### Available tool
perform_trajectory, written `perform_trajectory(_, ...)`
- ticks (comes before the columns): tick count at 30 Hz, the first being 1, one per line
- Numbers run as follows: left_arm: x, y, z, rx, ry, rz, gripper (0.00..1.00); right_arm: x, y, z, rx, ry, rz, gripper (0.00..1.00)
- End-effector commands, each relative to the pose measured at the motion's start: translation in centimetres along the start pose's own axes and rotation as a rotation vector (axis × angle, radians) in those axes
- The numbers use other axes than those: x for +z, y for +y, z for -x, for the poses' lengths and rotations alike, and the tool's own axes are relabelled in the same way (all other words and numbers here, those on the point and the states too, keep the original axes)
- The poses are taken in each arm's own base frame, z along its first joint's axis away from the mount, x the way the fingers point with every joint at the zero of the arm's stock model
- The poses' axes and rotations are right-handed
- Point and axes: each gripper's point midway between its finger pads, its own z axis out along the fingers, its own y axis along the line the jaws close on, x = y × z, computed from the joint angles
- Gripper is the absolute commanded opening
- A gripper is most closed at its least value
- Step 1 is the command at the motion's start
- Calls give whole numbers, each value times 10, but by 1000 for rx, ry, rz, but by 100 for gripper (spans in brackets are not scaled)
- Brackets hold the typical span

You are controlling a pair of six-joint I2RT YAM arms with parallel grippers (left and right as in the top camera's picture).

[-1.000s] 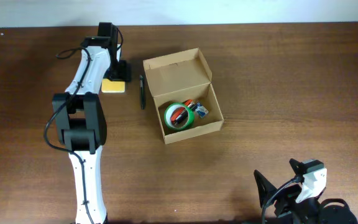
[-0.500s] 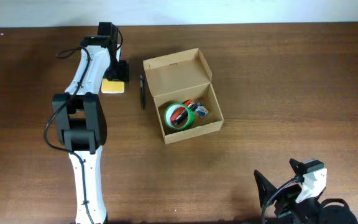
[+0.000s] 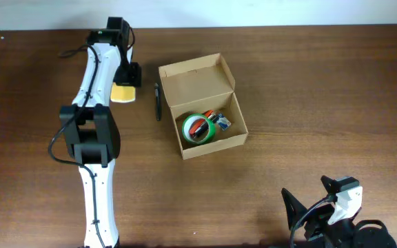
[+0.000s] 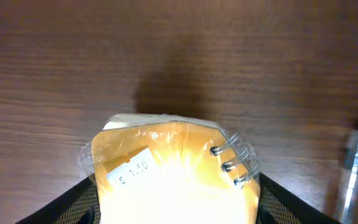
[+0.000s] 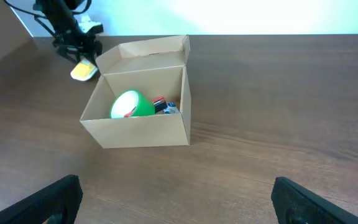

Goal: Pack container
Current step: 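Lower the left gripper onto the yellow sticky-note pad and grasp it, then carry the sticky-note pad over the box and drop it inside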

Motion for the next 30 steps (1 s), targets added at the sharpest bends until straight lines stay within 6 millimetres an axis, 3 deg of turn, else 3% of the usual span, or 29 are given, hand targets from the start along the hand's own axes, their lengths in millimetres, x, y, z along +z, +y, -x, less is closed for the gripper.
perform_trajectory(1, -4, 1, 4, -10, -12, -4, 15, -1, -2, 2, 3, -14, -11, 99)
perform_trajectory(6, -4, 2, -3, -7, 17, -3, 9, -1, -2, 2, 3, -14, -11, 99)
perform_trajectory(12, -14, 2, -5, -4, 27, -3, 8, -1, -2, 2, 3, -14, -11, 99)
perform_trajectory(25, -78, -2, 16, -12, -89, -61, 8, -1, -2, 2, 3, -14, -11, 99)
perform_trajectory(30, -105, -19, 19, 12, -138, -103, 8, -1, -2, 2, 3, -14, -11, 99)
